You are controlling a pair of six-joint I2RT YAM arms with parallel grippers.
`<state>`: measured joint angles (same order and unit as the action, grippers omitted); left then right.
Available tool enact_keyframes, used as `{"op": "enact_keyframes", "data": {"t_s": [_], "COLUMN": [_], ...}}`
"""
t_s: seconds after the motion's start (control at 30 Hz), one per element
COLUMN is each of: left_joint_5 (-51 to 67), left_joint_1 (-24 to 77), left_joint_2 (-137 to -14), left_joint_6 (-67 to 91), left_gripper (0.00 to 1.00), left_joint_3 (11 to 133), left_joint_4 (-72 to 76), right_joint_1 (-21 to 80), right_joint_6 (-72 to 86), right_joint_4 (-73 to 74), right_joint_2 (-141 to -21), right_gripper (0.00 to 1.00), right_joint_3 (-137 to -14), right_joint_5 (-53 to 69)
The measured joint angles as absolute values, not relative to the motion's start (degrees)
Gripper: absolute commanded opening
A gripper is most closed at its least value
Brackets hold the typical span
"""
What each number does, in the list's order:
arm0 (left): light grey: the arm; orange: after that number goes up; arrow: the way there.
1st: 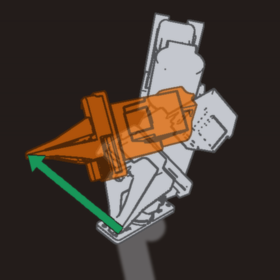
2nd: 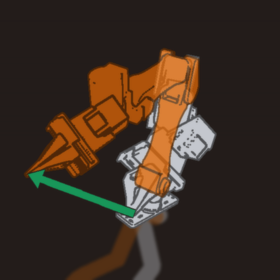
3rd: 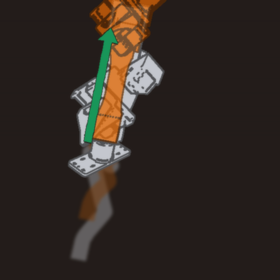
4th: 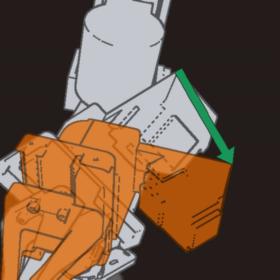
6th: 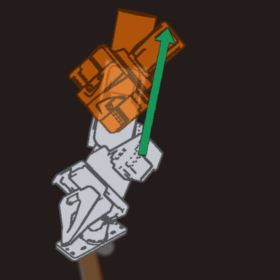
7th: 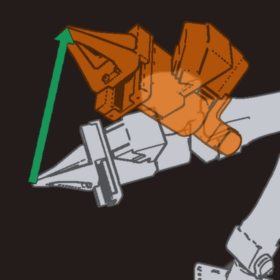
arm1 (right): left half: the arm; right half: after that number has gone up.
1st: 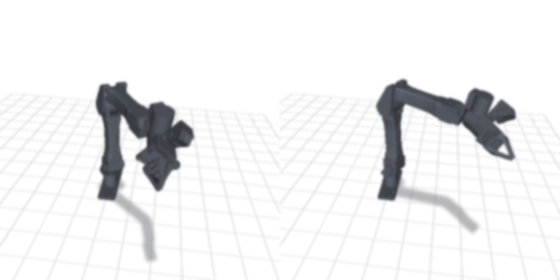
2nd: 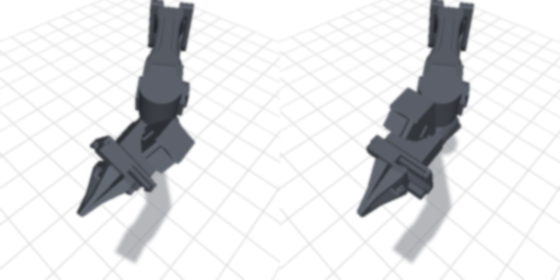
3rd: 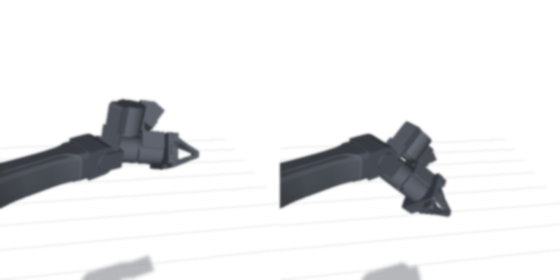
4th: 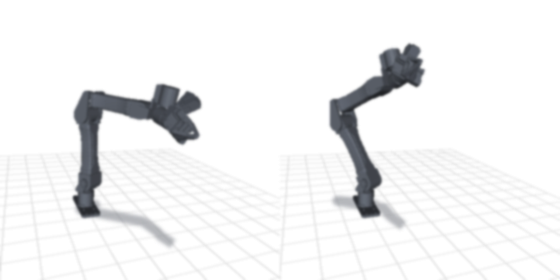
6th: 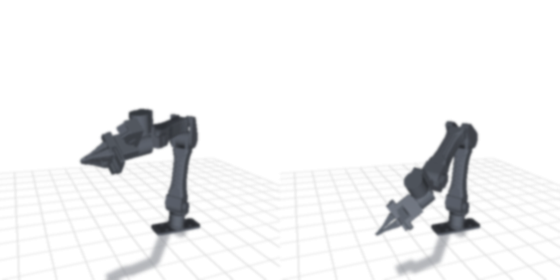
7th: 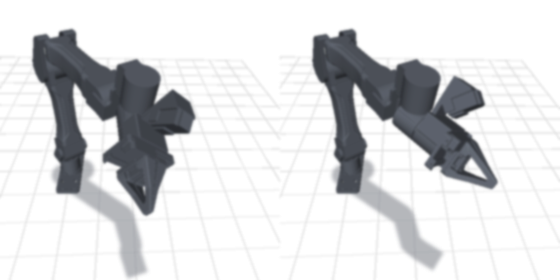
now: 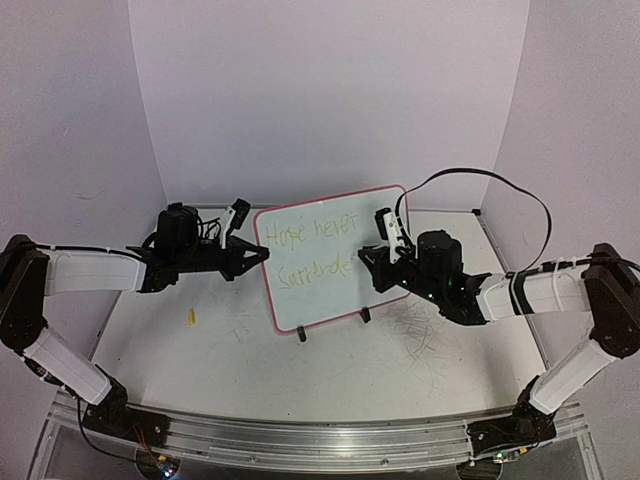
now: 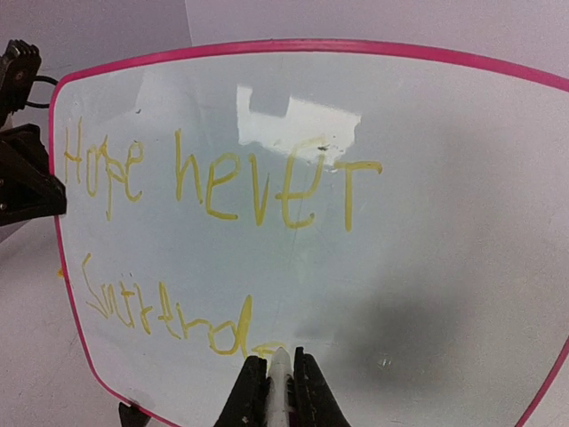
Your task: Write a sentence on the whiteboard
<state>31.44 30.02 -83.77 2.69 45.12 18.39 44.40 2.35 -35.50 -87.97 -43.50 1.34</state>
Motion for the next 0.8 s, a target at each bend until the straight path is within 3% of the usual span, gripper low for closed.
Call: {"op": "enact_keyframes", "data": {"t_s": [0.8], "left_joint_5": [31.36], "left_joint_1": [30.13], "left_joint_2": [-83.77], "left_joint_6": [2.28], "left_gripper": [0.0], "left_joint_3": [45.17], "left_joint_4": [18.39], "right_joint_1": [44.34], "right_joint_6": [2.37], "right_joint_4": [-36.56], "right_joint_2": [-90.95], "right_gripper": [0.0], "right_joint_3": [-44.55], "right_joint_5": [-2.74]}}
